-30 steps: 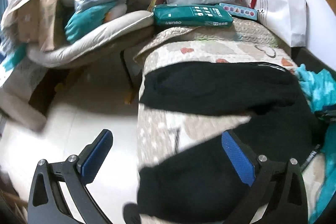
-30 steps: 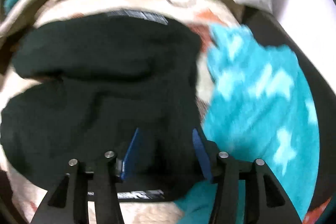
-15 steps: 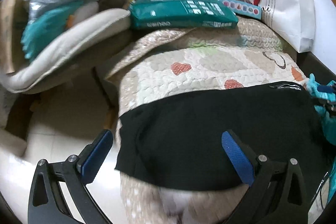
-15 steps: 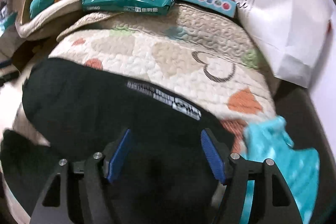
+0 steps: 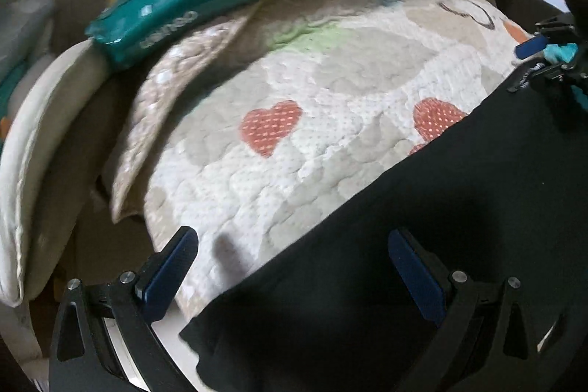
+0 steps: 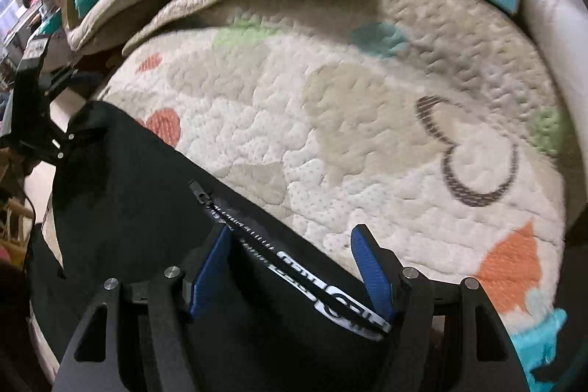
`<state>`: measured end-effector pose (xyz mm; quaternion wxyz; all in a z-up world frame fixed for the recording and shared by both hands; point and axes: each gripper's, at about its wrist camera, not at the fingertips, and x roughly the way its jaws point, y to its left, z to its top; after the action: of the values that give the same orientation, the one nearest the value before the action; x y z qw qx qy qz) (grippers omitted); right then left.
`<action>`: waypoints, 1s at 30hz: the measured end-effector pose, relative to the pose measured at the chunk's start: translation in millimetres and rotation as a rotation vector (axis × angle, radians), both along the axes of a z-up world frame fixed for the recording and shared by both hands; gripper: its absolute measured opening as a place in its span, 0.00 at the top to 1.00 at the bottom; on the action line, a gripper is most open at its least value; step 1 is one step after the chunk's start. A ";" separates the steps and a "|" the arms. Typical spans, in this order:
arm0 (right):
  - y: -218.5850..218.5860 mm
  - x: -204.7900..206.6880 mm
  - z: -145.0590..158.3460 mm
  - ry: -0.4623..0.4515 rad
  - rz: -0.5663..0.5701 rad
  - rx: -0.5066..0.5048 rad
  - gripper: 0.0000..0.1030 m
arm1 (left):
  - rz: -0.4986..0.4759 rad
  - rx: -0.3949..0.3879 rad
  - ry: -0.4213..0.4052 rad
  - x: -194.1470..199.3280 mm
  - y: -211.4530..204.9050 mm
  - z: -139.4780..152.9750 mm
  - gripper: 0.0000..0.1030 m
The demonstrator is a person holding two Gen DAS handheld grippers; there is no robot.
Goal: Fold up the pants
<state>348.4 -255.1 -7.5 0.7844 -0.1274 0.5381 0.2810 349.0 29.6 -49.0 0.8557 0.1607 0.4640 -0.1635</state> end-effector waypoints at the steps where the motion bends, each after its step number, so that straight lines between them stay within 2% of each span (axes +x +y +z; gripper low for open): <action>1: 1.5 0.1 -3.0 0.012 0.010 0.009 0.30 | 0.005 -0.017 0.009 1.0 1.1 -1.2 0.00; 2: 3.4 -0.8 -5.4 0.014 0.019 0.008 0.30 | 0.018 -0.040 0.031 2.1 3.9 -2.5 0.00; 3: 4.3 -1.4 -6.6 0.015 0.023 0.007 0.31 | 0.026 -0.086 0.071 3.4 8.3 -3.2 0.17; 4: 4.9 -2.5 -7.6 0.021 0.026 0.011 0.34 | 0.015 -0.133 0.103 2.9 11.0 -2.2 0.23; 5: 4.8 -3.9 -7.5 0.031 0.028 0.027 0.45 | 0.005 -0.148 0.097 -1.3 11.7 2.6 0.40; 6: 4.6 -5.0 -6.7 0.042 0.034 0.044 0.61 | -0.013 -0.147 0.093 -5.6 9.9 5.8 0.64; 8: 5.9 -12.3 -1.8 0.041 0.042 0.056 0.74 | -0.030 -0.137 0.095 -11.9 6.4 10.7 0.90; 13: 10.0 -26.9 13.4 -0.009 0.026 0.052 0.88 | -0.010 -0.149 0.059 -25.0 2.4 25.6 0.93; 19: 20.9 -59.8 36.1 -0.098 0.016 0.001 0.89 | 0.021 -0.172 0.011 -47.9 4.5 49.4 0.93; 27: 18.6 -127.4 68.2 -0.166 0.004 -0.018 0.90 | 0.063 -0.217 -0.073 -127.9 11.9 90.0 0.93; 30: 15.4 -162.4 73.0 -0.173 0.006 -0.028 0.90 | 0.093 -0.261 -0.092 -167.2 17.5 100.2 0.93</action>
<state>186.0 -239.7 65.5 0.8251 -0.1638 0.4719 0.2639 181.8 47.1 51.2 0.8962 0.0336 0.4061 -0.1752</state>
